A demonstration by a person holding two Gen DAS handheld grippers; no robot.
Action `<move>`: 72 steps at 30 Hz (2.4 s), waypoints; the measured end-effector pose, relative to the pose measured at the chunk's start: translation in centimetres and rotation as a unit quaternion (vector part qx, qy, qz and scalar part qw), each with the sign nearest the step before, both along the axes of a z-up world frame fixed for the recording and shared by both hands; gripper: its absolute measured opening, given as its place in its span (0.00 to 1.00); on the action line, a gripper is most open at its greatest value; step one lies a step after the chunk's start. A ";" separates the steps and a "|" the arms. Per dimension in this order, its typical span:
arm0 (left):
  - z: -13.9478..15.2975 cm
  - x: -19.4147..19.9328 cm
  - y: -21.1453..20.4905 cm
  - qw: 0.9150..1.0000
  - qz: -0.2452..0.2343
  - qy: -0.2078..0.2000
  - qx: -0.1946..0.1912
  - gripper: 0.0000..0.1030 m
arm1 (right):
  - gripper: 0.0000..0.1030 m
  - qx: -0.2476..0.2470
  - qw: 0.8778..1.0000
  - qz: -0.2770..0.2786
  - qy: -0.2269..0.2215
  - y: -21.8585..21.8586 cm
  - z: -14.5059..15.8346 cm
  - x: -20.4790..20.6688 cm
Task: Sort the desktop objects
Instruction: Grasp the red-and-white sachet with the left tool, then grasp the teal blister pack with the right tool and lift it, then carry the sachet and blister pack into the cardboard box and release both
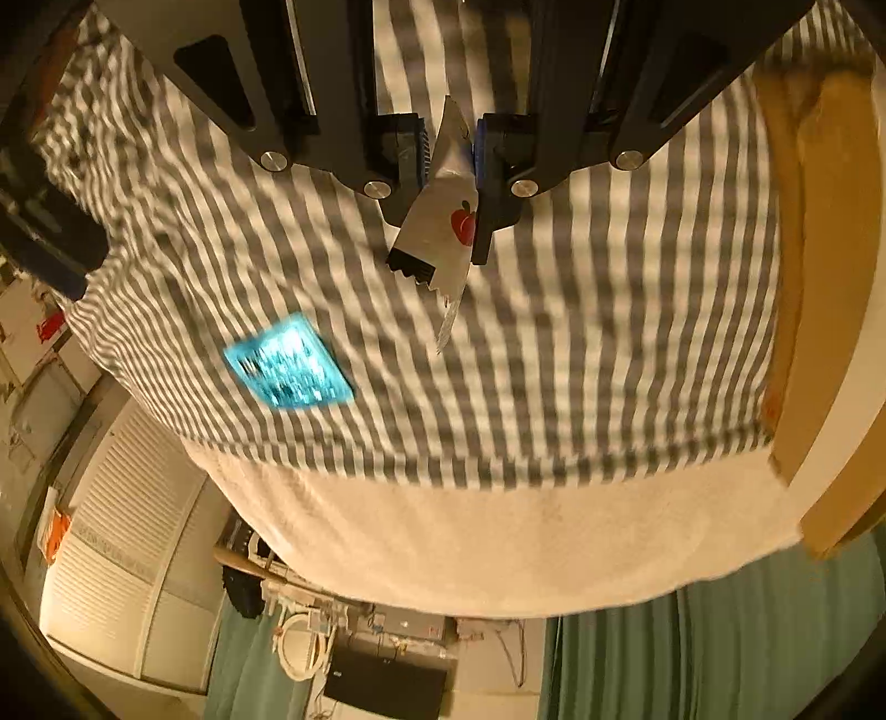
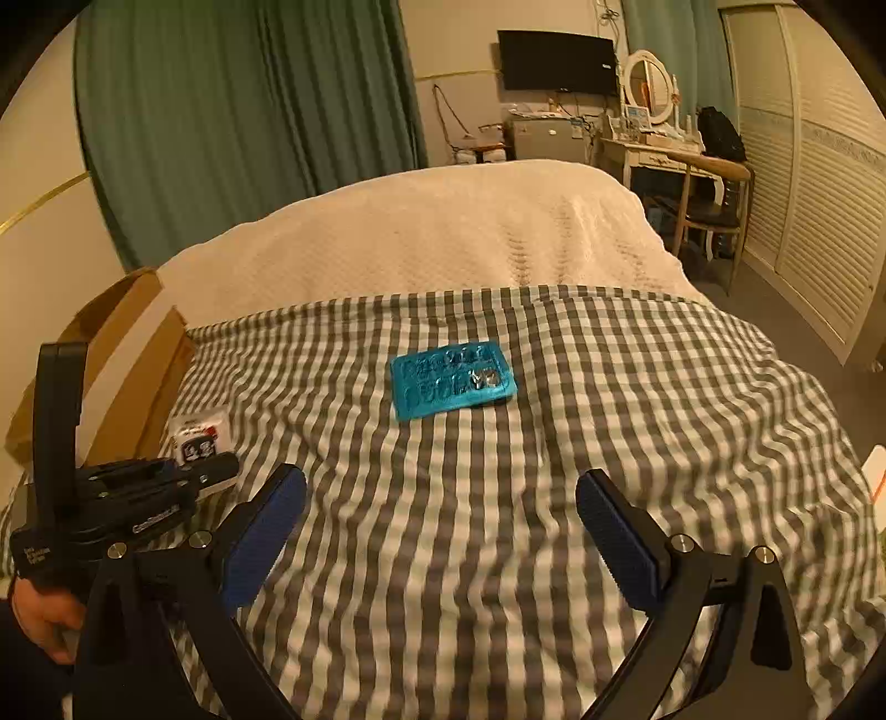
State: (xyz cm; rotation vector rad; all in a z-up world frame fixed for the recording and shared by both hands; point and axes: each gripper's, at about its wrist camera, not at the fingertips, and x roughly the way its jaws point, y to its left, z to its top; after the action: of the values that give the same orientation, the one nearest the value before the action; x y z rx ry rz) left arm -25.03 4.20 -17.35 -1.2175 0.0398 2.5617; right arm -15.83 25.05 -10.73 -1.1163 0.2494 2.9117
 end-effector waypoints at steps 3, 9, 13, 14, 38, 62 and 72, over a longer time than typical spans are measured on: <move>-0.5 -1.6 -0.3 1.000 0.005 0.014 0.003 0.11 | 0.95 -0.001 1.000 -0.009 -0.010 -0.4 -1.5 -2.7; -1.3 -3.8 -3.7 0.999 0.040 -0.010 0.033 0.11 | 0.95 -0.024 0.998 -0.035 -0.049 -1.8 -5.7 -9.2; -0.9 -4.1 -5.1 0.998 0.056 0.002 0.034 0.11 | 0.95 -0.043 0.994 -0.081 -0.052 -2.5 -6.6 -12.8; -0.9 -4.1 -5.2 0.998 0.056 0.001 0.036 0.11 | 0.95 -0.048 0.993 -0.092 -0.050 -2.6 -6.6 -13.4; 0.6 -2.9 -4.6 0.996 0.032 0.015 0.080 0.11 | 0.75 -0.093 0.990 -0.091 -0.046 1.5 -6.7 -9.2; -1.6 -4.1 -6.7 0.994 0.060 -0.025 0.090 0.11 | 0.72 -0.046 0.977 -0.207 -0.023 -1.3 -8.6 -15.2; -1.7 -4.1 -6.4 0.994 0.061 -0.029 0.090 0.11 | 0.32 -0.050 0.977 -0.207 -0.003 1.0 -6.9 -9.7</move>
State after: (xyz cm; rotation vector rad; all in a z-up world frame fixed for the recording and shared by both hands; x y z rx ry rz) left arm -29.13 -2.23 -19.06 -1.2589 -0.2817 2.5651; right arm -25.55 26.02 -17.65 -0.9461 0.5602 2.5508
